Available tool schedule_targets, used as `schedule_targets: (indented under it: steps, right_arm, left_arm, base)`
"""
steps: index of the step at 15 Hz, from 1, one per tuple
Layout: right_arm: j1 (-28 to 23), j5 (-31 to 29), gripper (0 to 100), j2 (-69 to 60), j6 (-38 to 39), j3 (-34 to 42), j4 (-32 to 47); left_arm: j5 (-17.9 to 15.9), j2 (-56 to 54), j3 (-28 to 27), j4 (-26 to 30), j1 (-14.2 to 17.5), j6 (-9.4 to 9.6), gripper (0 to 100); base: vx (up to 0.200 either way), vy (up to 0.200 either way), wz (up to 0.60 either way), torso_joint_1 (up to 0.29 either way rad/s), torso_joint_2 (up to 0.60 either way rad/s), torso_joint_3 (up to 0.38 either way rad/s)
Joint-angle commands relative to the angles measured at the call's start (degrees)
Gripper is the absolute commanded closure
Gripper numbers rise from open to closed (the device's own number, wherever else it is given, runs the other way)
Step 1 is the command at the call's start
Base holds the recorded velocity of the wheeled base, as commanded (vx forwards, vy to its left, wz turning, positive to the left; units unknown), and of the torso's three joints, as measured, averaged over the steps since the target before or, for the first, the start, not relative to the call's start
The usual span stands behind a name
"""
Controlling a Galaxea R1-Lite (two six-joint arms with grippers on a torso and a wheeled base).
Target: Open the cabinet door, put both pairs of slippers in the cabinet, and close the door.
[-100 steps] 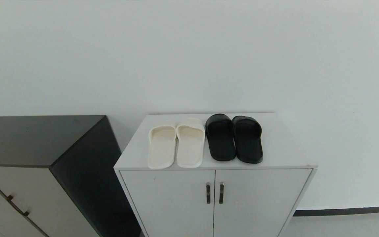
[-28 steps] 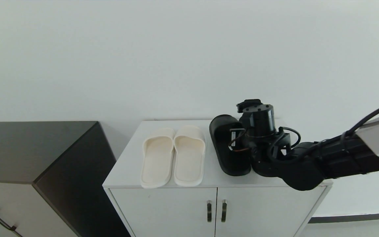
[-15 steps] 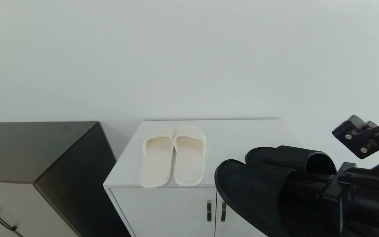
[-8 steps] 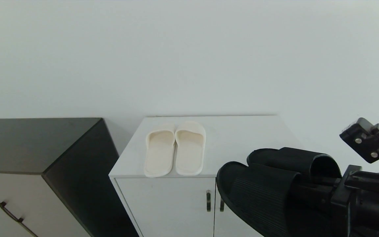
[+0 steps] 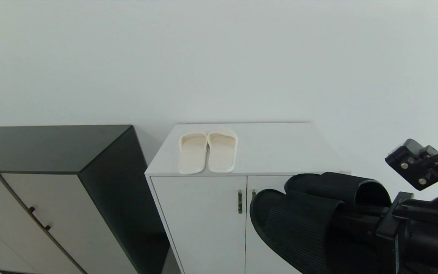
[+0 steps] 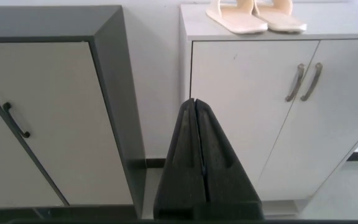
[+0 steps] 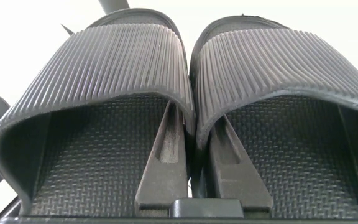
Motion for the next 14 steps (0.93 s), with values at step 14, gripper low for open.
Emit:
schedule_targets:
  steps: [14]
  right_arm:
    - [0.48,-0.02,100,0.5,0.08,1.52,-0.9]
  left_arm:
    - [-0.97,0.09,-0.09,0.22,0.0,3.44,100]
  base:
    - [0.0,0.0,0.0,-0.095,0.23,0.131]
